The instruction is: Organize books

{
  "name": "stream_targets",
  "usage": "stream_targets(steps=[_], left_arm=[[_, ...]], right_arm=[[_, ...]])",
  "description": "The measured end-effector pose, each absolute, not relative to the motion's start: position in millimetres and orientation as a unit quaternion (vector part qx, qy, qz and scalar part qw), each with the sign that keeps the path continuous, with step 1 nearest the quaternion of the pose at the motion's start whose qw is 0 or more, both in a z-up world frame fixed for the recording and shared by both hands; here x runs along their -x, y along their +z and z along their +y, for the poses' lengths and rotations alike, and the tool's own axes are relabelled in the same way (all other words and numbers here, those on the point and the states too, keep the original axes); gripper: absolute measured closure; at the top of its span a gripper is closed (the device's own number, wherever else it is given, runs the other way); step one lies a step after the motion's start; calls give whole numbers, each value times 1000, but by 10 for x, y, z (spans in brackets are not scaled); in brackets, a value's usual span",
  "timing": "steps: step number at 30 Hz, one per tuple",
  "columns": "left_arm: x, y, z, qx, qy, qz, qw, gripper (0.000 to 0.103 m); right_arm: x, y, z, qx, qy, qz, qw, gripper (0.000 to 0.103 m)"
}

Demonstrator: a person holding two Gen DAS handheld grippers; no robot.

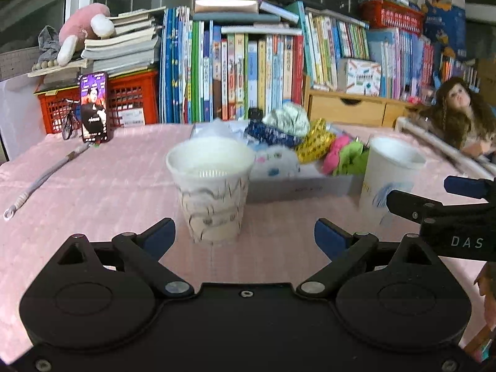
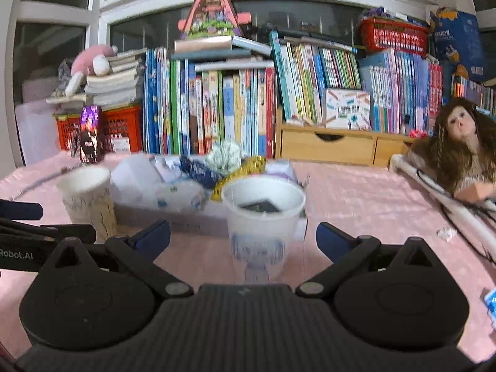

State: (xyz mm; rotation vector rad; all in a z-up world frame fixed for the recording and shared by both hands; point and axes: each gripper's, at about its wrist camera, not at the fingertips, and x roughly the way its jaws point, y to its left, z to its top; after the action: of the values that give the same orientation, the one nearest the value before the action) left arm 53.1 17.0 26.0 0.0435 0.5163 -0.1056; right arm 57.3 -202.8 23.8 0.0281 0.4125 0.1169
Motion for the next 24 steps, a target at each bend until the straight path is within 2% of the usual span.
stream_targets(steps=[12, 24], left_arm=[[-721, -124, 128, -20, -25, 295, 955, 7], [-795, -201, 73, -26, -29, 310, 950, 3]], right_arm=[[-652, -49, -1999, -16, 44, 250, 967, 0], [-735, -162, -1924, 14, 56, 295, 954, 0]])
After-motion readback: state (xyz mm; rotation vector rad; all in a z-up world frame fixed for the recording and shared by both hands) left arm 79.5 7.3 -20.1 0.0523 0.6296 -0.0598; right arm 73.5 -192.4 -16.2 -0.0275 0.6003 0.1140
